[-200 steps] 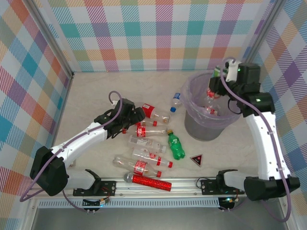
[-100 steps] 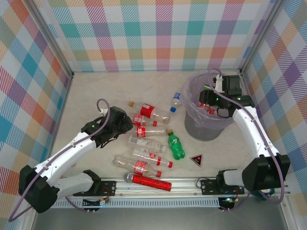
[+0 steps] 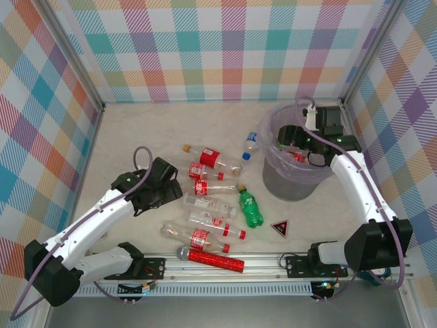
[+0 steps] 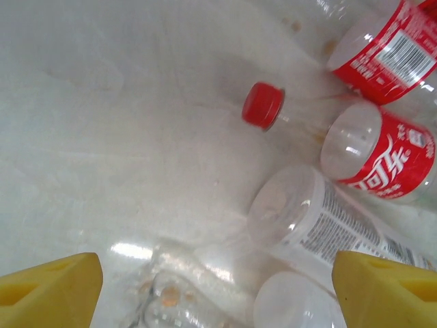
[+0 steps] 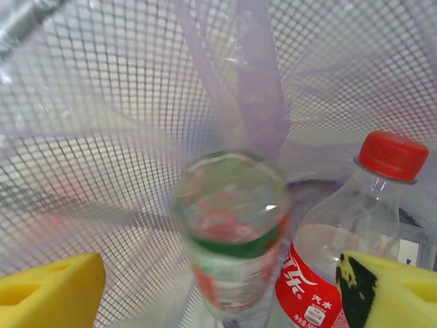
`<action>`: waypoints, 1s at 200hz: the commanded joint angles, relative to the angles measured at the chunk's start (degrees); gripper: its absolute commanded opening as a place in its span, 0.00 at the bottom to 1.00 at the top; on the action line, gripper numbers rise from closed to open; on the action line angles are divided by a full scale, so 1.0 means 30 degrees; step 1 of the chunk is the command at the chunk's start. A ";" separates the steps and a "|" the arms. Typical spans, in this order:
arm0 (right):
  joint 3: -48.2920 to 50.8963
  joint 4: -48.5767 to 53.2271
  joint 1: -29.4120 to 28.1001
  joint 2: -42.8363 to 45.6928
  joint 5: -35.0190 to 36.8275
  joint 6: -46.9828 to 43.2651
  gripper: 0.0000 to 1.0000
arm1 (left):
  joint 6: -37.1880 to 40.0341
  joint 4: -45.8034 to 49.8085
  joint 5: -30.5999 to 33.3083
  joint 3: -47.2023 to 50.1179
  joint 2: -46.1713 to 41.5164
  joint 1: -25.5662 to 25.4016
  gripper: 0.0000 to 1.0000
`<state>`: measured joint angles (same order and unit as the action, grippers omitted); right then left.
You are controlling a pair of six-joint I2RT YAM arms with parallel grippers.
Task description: Put the plastic bottles in the bin
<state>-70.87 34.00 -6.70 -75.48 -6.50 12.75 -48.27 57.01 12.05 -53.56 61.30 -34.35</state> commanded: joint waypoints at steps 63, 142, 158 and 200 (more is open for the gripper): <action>-0.0107 -0.0229 0.0479 0.1066 0.0292 -0.0683 0.90 | -0.9677 0.4005 -0.3981 -0.0105 -0.1019 -0.1211 0.82; 0.0347 -0.0403 0.1061 0.1401 -0.0352 -0.0952 0.90 | -1.3501 0.1870 -0.5052 0.3651 -0.1838 -0.2998 0.75; 0.0420 -0.0430 0.1090 0.1369 -0.0381 -0.0978 0.90 | -1.3772 0.0973 -0.5281 0.4143 -0.1609 -0.3183 0.76; 0.0567 -0.0416 0.1150 0.1332 -0.0645 -0.0996 0.90 | -1.4254 -0.1338 -0.5885 0.5186 -0.0781 -0.3326 0.76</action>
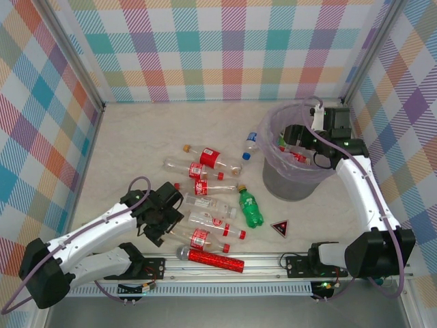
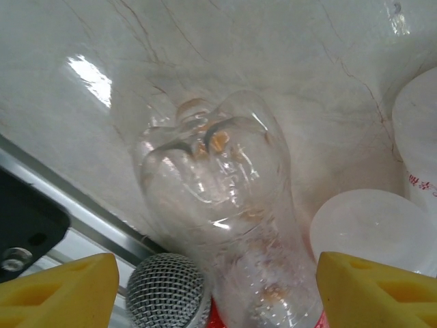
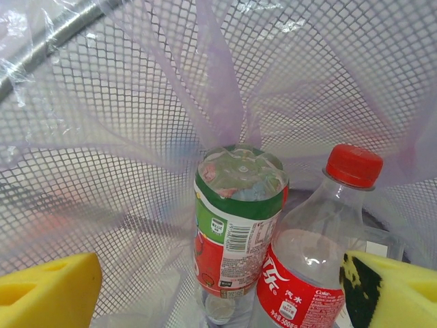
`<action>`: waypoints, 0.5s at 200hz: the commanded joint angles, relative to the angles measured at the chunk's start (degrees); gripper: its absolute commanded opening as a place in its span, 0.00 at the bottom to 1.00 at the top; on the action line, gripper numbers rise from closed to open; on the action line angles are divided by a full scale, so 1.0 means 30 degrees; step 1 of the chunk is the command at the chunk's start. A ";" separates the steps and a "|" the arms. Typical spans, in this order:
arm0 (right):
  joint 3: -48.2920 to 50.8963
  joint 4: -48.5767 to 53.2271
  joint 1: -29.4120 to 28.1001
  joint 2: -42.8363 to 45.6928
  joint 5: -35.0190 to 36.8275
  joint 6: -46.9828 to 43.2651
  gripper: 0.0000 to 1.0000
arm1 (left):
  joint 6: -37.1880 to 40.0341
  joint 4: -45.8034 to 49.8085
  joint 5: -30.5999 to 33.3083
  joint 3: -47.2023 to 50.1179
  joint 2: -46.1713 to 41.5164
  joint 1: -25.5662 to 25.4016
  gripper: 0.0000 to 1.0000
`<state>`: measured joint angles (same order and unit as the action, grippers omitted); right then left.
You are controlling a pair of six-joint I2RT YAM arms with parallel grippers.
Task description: Put the plastic bottles in the bin
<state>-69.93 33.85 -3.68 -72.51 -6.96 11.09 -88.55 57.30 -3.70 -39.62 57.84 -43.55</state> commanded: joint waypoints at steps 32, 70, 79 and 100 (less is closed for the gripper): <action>0.0371 -0.0337 0.0173 0.0468 -0.0529 -0.0446 0.90 | -0.1270 -0.2733 -0.1035 0.1260 0.0790 -0.0364 0.76; 0.0458 -0.0438 0.0217 0.0557 -0.0549 -0.0418 0.90 | -0.2085 -0.3267 -0.0995 0.1792 0.1121 -0.0436 0.72; 0.0459 -0.0442 0.0206 0.0502 -0.0580 -0.0408 0.90 | -0.2193 -0.3455 -0.0972 0.1887 0.1249 -0.0427 0.72; 0.0415 -0.0445 0.0251 0.0381 -0.0580 -0.0416 0.90 | -0.2134 -0.4129 -0.1050 0.2143 0.1749 -0.0449 0.71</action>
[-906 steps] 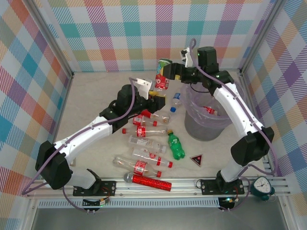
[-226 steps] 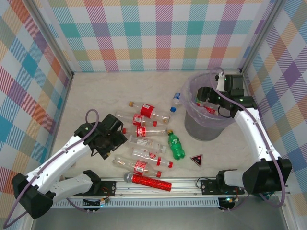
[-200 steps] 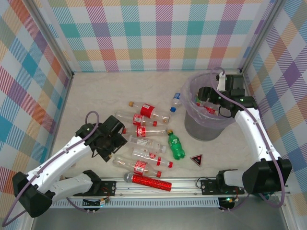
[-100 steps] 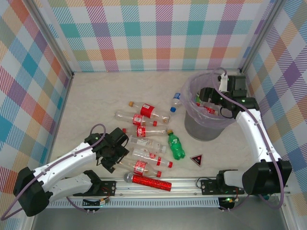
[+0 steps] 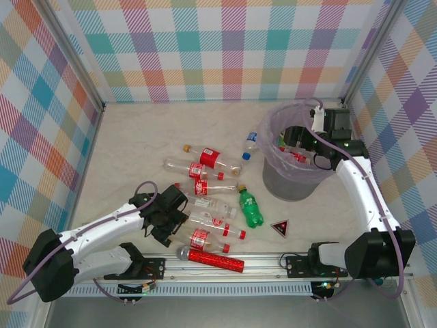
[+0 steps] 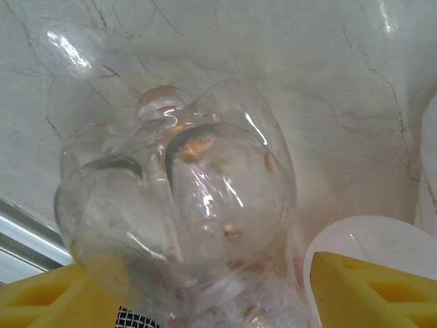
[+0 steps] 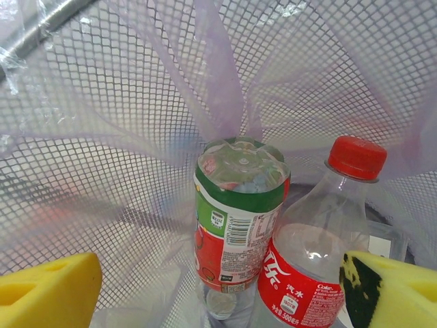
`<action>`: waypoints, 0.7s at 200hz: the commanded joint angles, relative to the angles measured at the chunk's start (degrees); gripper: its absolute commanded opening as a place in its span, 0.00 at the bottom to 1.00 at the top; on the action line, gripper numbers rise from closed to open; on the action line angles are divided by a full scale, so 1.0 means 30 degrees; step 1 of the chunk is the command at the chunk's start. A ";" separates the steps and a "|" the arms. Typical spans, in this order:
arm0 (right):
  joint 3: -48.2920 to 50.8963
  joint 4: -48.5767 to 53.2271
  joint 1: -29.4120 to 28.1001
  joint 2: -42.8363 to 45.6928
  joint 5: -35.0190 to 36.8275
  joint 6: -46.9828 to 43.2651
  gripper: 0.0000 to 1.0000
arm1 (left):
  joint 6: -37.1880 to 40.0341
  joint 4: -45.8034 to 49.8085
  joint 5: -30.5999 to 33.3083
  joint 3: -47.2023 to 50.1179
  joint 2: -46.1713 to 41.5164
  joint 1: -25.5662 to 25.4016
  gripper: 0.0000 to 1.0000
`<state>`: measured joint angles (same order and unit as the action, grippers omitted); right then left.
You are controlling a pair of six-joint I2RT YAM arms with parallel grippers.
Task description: Put the plastic bottles in the bin
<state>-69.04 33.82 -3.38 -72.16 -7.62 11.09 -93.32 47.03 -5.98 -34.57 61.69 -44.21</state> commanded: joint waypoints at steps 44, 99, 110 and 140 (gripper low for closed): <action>0.0014 -0.0395 0.0169 0.0175 -0.0306 -0.0530 0.90 | -0.0542 -0.2491 -0.0432 0.0829 0.2039 -0.0221 0.65; -0.0407 -0.0287 0.0269 -0.0110 -0.0642 -0.0622 0.90 | -0.0124 -0.2223 0.0544 -0.0535 0.2949 -0.0183 0.56; -0.0555 -0.0242 0.0269 -0.0145 -0.0757 -0.0662 0.90 | -0.0204 -0.2283 0.0710 -0.0672 0.2930 -0.0116 0.55; -0.0845 -0.0129 0.0275 -0.0140 -0.0888 -0.0744 0.90 | 0.0047 -0.1569 0.1352 -0.1311 0.2551 0.0326 0.53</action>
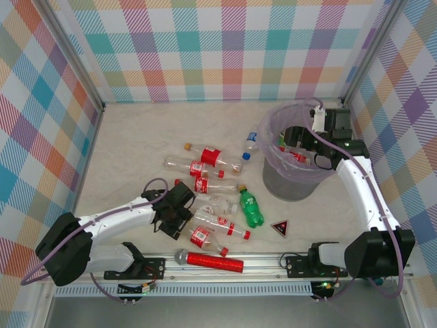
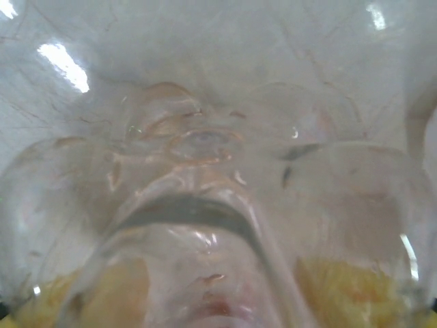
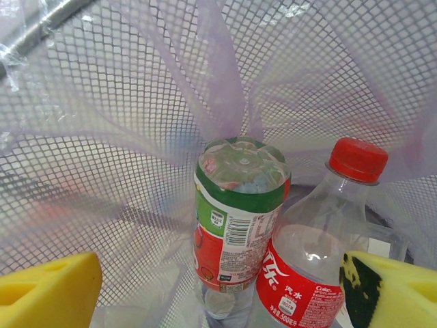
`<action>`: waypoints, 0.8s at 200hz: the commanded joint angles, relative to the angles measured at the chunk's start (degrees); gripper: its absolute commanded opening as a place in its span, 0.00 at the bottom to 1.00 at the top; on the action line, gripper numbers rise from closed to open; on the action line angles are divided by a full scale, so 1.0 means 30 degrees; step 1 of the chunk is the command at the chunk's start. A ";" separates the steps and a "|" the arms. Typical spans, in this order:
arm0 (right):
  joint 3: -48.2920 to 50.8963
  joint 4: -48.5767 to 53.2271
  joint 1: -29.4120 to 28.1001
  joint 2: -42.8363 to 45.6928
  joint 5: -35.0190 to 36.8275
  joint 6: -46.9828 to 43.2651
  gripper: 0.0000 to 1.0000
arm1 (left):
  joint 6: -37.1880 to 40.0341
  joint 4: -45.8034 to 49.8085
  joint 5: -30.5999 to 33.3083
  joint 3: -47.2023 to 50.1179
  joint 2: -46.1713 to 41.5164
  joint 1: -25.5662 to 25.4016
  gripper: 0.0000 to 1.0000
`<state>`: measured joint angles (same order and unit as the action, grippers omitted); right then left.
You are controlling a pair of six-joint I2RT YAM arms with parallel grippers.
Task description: Put the plastic bottles in the bin
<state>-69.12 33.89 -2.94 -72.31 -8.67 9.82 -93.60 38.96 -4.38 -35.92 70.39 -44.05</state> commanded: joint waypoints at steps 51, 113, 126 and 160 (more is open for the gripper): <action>-0.1461 0.0122 0.0117 0.0073 -0.0963 -0.0362 0.90 | 0.1630 0.3849 0.2545 -0.2781 -0.2650 0.1945 0.50; -0.3015 0.1931 0.0135 0.0421 -0.1307 -0.0740 0.90 | 0.5233 0.6042 0.3184 -0.5810 -0.3607 0.5829 0.48; -0.3628 0.2535 0.0168 0.0626 -0.1319 -0.1052 0.90 | 0.6120 0.5789 0.3459 -0.6448 -0.3491 0.6515 0.48; -0.5330 0.3611 0.0167 0.1204 -0.0686 -0.1314 0.90 | 0.9871 0.2834 0.3772 -0.8813 -0.1611 0.7243 0.47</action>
<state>-80.55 41.28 -2.90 -71.40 -11.05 7.64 -74.50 52.73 4.89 -56.73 61.65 -23.51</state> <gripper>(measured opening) 0.901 0.476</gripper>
